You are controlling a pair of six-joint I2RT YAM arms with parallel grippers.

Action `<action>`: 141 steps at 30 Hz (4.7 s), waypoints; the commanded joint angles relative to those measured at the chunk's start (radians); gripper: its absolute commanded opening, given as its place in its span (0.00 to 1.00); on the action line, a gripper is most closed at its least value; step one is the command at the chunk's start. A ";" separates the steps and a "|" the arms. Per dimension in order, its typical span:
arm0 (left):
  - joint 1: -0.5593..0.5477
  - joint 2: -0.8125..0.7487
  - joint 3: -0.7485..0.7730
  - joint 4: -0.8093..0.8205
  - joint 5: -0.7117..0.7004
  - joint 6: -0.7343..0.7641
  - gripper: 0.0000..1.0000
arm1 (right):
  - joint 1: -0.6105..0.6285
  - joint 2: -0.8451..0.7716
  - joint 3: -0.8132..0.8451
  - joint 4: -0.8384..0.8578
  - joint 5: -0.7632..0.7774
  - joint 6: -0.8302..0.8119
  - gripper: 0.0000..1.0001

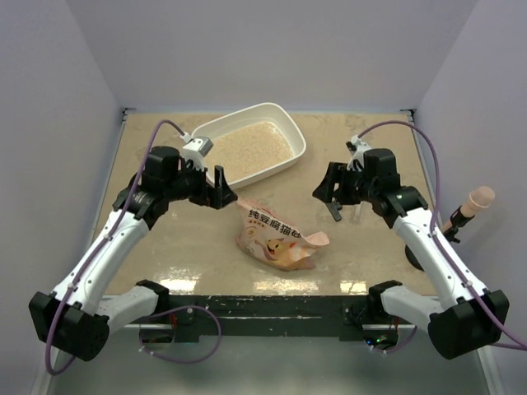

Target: Fill the litter box with clean litter

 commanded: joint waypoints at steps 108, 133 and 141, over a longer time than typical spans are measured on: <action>0.101 -0.093 -0.727 2.349 0.765 -1.126 0.00 | 0.174 -0.103 -0.417 0.343 -0.415 0.161 0.72; 0.134 -0.029 -0.355 1.495 0.841 -0.500 0.00 | 0.174 -0.292 -0.383 0.551 -0.208 0.332 0.00; 0.179 0.125 -0.195 1.735 0.944 -0.638 0.00 | 0.161 -0.272 -0.198 0.517 -0.139 0.238 0.00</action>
